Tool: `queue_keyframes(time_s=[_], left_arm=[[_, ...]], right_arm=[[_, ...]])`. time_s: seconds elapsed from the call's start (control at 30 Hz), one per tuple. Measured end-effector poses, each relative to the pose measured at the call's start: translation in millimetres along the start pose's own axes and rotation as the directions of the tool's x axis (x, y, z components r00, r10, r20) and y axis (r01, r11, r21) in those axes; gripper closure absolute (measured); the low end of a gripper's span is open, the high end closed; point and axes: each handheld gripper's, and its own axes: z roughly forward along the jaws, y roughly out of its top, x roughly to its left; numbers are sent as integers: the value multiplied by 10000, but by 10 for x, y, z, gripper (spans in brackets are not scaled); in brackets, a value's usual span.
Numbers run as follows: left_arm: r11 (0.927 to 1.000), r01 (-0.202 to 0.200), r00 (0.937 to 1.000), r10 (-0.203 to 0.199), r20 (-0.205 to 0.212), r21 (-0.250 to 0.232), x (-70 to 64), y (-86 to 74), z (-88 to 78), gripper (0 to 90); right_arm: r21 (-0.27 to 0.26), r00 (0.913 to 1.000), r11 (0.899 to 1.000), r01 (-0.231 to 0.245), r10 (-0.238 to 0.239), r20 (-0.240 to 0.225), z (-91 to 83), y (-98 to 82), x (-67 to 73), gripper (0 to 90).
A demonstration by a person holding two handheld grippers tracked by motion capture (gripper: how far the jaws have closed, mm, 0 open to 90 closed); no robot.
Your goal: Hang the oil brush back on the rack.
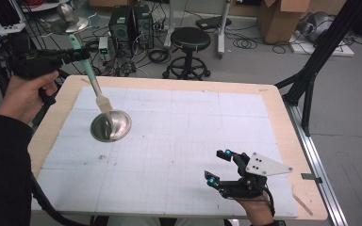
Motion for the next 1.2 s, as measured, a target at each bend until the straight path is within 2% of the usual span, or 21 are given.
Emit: queue_keyframes(time_s=[0.07, 0.1, 0.13, 0.17, 0.2, 0.23, 0.27, 0.33, 0.43, 0.5, 0.67, 0.7, 0.73, 0.77, 0.8, 0.83, 0.87, 0.9, 1.0, 1.13, 1.2], left_arm=[[10000, -76, 9999, 75, -124, -6, -11, -15, 4, 819], [9993, -373, 9979, 371, -522, -40, -37, -29, -15, 814], [9993, -373, 9979, 371, -522, -40, -37, -29, -15, 738], [9953, -970, 9872, 964, -1270, 20, -87, -67, -30, 592], [9953, -970, 9872, 964, -1270, 20, -87, -67, -30, 502], [9923, -1240, 9812, 1236, -1483, 69, -133, -112, -72, 475], [9923, -1240, 9812, 1236, -1483, 69, -133, -112, -72, 434], [9897, -1430, 9736, 1416, -1791, 52, -189, -162, -137, 386], [9849, -1698, 9590, 1570, -2359, -346, -291, -348, -296, 209], [9848, -1700, 9571, 1563, -2438, -359, -308, -404, -332, 155], [9837, -1760, 9567, 1623, -2415, -361, -394, -742, -421, 137], [9835, -1777, 9579, 1651, -2349, -332, -436, -902, -427, 137], [9835, -1777, 9579, 1651, -2349, -332, -436, -902, -427, 138], [9839, -1778, 9542, 1672, -2481, -208, -490, -1077, -416, 138], [9839, -1778, 9542, 1672, -2481, -208, -490, -1077, -416, 138], [9831, -1814, 9539, 1695, -2476, -261, -543, -1262, -399, 138], [9831, -1814, 9539, 1695, -2476, -261, -543, -1262, -399, 138], [9837, -1788, 9527, 1680, -2533, -201, -593, -1441, -373, 138], [9850, -1716, 9534, 1617, -2546, -169, -636, -1603, -338, 138], [9812, -1929, 9425, 1884, -2762, 112, -755, -1866, -271, 138], [9807, -1951, 9418, 1902, -2773, 99, -806, -1995, -247, 139]], right_arm=[[-15, 10000, 10000, 26, -26, 38, -11, 0, -4, 223], [2, 10000, 10000, -8, 8, 65, -17, -1, -3, 223], [2, 10000, 10000, -8, 8, 65, -17, -1, -3, 223], [-19, 9999, 10000, 9, -9, 128, -34, -1, -13, 223], [-19, 9999, 10000, 9, -9, 128, -34, -1, -13, 223], [-59, 9997, 10000, 32, -30, 240, -62, -2, -26, 223], [-59, 9997, 10000, 32, -30, 240, -62, -2, -26, 223], [-95, 9993, 10000, 16, -13, 381, -88, -6, -49, 222], [-125, 9977, 9999, -24, 32, 676, -146, -8, -79, 218], [-133, 9971, 9999, -2, 12, 759, -158, -8, -86, 218], [-152, 9932, 9999, -58, 75, 1165, -214, -20, -130, 208], [-141, 9907, 9999, -31, 50, 1357, -232, -28, -149, 207], [-141, 9907, 9999, -31, 50, 1357, -232, -28, -149, 207], [-111, 9885, 9999, -77, 92, 1507, -252, -38, -165, 202], [-111, 9885, 9999, -77, 92, 1507, -252, -38, -165, 202], [-77, 9858, 10000, -48, 60, 1676, -277, -53, -180, 195], [-37, 9842, 10000, -41, 47, 1772, -294, -61, -187, 192], [12, 9823, 10000, -42, 39, 1871, -313, -72, -195, 190], [144, 9781, 9999, -82, 50, 2083, -354, -97, -214, 186], [221, 9680, 9996, -146, 86, 2507, -462, -149, -237, 182], [113, 9621, 9998, -150, 114, 2724, -527, -173, -247, 182]])
